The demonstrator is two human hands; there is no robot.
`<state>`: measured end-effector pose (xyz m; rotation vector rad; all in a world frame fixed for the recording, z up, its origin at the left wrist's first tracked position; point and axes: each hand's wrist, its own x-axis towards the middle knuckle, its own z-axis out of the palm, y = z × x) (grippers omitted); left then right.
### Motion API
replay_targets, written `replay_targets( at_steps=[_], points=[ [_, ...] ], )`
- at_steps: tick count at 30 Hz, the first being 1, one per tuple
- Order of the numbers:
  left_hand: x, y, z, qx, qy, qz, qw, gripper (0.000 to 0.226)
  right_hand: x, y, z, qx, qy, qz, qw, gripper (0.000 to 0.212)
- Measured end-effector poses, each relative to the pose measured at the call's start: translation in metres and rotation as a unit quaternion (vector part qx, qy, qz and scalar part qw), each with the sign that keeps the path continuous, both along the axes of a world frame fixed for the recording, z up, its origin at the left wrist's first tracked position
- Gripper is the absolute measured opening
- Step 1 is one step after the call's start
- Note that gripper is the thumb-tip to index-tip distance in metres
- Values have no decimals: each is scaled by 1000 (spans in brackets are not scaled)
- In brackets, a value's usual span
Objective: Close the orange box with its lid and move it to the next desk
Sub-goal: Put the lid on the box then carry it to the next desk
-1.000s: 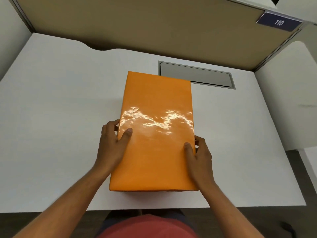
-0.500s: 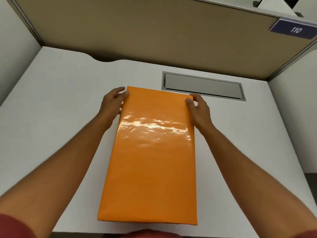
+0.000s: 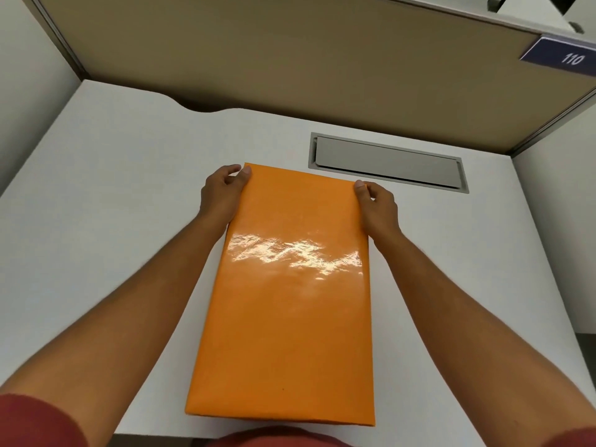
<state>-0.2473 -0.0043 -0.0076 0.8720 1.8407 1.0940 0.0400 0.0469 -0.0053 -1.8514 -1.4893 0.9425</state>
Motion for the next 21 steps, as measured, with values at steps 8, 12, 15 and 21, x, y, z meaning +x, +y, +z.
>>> replay_targets(
  at_steps=[8, 12, 15, 21],
  points=[
    [12, -112, 18, -82, 15, -61, 995, 72, 5, -138, 22, -144, 48, -14, 988, 70],
    [23, -175, 19, -135, -53, -77, 986, 76, 0, -214, 31, -169, 54, -24, 984, 62],
    [30, -194, 19, -134, -75, -82, 985, 66, -2, -231, 28, -158, 39, -39, 986, 66],
    [37, -199, 20, -125, -21, -81, 989, 73, -3, -234, 21, -125, 27, -41, 991, 62]
  ],
)
